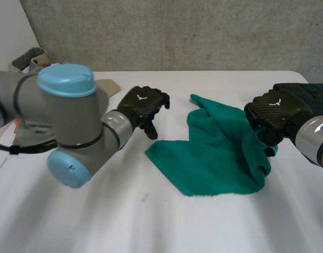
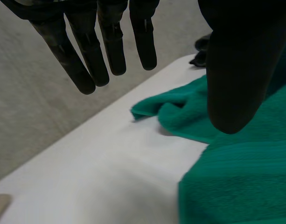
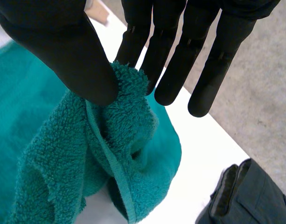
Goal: Fold the laundry.
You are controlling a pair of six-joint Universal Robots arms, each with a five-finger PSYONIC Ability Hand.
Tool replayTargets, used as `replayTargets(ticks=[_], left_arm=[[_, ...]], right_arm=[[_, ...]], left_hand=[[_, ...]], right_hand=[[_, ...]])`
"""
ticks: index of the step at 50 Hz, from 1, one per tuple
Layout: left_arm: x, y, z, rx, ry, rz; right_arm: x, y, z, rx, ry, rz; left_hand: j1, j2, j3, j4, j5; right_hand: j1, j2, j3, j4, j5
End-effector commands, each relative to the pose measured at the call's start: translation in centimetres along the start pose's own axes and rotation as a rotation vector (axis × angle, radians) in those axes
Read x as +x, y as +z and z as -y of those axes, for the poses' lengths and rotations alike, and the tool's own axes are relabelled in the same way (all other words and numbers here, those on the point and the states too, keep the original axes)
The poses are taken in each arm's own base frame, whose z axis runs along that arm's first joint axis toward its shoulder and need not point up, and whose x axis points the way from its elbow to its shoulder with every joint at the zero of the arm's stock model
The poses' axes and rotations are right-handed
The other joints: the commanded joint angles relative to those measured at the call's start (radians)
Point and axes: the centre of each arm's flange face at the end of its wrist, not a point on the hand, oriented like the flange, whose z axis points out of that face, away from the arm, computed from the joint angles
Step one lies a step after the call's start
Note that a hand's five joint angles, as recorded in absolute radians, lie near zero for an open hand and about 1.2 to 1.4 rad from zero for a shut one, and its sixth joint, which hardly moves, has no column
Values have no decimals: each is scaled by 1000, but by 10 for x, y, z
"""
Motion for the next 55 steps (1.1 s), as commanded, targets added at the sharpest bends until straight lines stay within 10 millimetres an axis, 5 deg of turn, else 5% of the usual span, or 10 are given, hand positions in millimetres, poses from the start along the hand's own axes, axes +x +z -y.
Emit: replayTargets(ticks=[1,14,37,44,50,55], left_arm=[[20,27,-20,-135,-11,-82],[41,54,-56,-258,68,-104],[50,64,-56,-190,228,-21],[61,63,-62,-214,347,-47],[62,66,-69,-237,436,-22],[50,65,-56,-239,463,101]], right_arm=[[-10,-22,20,51,8,23],[-16,-28,15,37,13,36],[-31,-39,8,40,9,81],[-30,-38,7,38,12,86],[-29,-37,5,34,16,87],[-31,-39,7,36,14,94]], left_hand=[[120,118,120,112,112],[99,98,99,91,91],[-54,-55,-54,-62,-62],[172,171,172,164,164],[864,863,864,856,856],[900,899,900,892,892]], right_hand=[[278,217,204,200,242],[278,217,204,200,242],[278,217,204,200,242],[278,217,204,200,242],[278,217,204,200,242],[278,217,204,200,242]])
